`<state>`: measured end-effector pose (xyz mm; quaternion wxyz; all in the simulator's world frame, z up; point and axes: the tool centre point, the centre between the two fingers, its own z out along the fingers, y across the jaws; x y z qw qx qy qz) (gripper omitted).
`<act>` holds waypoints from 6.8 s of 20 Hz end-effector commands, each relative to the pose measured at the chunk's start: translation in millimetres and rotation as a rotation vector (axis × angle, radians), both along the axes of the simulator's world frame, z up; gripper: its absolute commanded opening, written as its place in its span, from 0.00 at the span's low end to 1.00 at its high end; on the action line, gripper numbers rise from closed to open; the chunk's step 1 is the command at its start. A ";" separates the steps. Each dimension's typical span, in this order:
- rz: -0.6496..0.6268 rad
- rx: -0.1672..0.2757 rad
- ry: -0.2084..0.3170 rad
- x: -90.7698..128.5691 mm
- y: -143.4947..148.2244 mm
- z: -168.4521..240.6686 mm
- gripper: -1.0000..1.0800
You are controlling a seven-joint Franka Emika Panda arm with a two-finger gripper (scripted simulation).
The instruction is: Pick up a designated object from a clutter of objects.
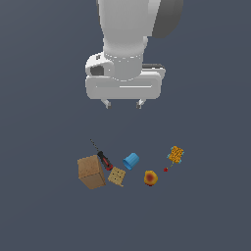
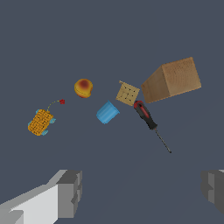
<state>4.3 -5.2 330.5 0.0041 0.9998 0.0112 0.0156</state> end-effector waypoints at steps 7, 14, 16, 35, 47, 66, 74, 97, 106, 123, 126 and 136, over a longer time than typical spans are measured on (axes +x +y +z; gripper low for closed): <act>-0.006 -0.019 0.000 0.5 -6.8 -3.3 0.96; -0.008 -0.028 0.000 -0.7 -10.7 -3.6 0.96; -0.009 -0.028 0.000 1.3 -9.4 -5.3 0.96; -0.079 -0.011 0.011 76.9 39.3 -93.3 0.96; -0.146 0.004 0.024 121.2 90.3 -194.6 0.96; -0.176 0.010 0.032 131.3 113.5 -250.9 0.96; -0.177 0.010 0.031 130.5 113.7 -289.5 0.96; -0.176 0.011 0.031 128.1 112.0 -291.3 0.00; -0.176 0.011 0.031 107.4 97.7 -266.5 0.00; -0.177 0.011 0.031 23.6 39.0 -164.2 0.00; -0.177 0.012 0.031 7.6 27.9 -144.3 0.00; -0.177 0.013 0.031 -46.0 -10.3 -76.1 0.00</act>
